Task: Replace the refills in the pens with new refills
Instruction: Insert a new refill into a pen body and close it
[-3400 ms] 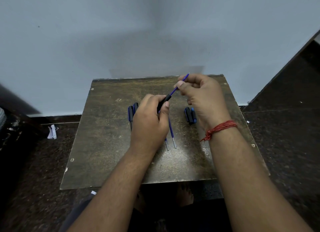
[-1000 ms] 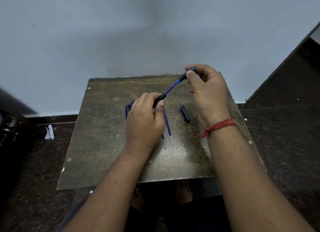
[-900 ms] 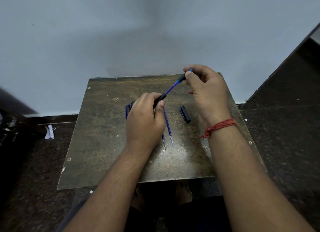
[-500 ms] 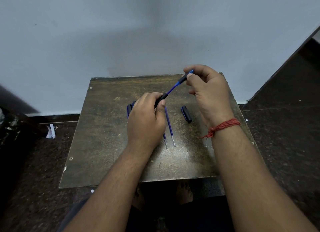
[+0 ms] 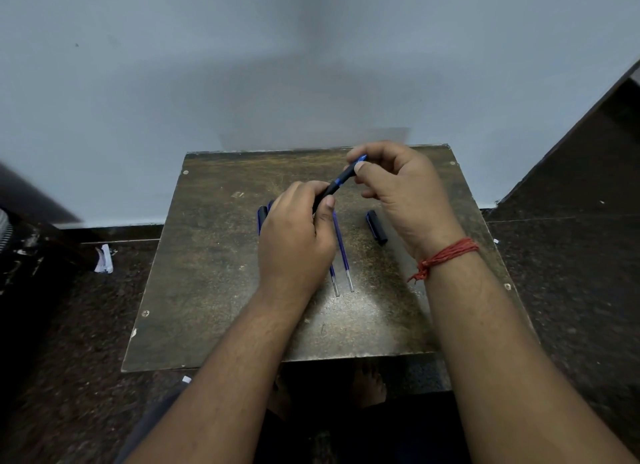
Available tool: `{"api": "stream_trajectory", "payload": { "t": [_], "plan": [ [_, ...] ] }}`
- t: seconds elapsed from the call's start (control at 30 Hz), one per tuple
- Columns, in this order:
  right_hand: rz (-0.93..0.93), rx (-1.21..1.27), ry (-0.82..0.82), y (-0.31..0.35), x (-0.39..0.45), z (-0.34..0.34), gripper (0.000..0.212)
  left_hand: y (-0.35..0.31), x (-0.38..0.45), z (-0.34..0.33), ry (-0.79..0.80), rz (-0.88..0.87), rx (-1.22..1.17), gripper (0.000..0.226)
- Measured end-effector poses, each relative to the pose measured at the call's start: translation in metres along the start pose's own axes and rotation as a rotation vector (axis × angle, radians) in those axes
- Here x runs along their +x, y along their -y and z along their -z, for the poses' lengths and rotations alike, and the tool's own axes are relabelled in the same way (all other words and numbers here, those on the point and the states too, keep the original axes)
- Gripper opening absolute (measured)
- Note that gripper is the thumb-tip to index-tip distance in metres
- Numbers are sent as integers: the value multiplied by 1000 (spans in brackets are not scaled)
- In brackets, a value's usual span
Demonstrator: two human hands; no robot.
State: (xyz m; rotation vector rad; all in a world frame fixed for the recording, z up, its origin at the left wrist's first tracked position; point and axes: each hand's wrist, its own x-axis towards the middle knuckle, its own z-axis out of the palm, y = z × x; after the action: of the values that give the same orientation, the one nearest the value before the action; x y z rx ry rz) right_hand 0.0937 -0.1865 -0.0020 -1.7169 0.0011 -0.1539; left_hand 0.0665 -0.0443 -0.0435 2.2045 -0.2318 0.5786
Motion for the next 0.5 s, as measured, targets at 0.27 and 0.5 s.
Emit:
{"api": "stream_trajectory", "payload": {
  "t": [0.27, 0.5],
  "plan": [
    [-2, -18, 108, 1, -2, 9, 14, 1, 0, 1, -3, -22, 43, 12],
    [-10, -62, 101, -6, 0, 9, 19, -1, -1, 0, 10, -44, 57, 10]
  ]
}}
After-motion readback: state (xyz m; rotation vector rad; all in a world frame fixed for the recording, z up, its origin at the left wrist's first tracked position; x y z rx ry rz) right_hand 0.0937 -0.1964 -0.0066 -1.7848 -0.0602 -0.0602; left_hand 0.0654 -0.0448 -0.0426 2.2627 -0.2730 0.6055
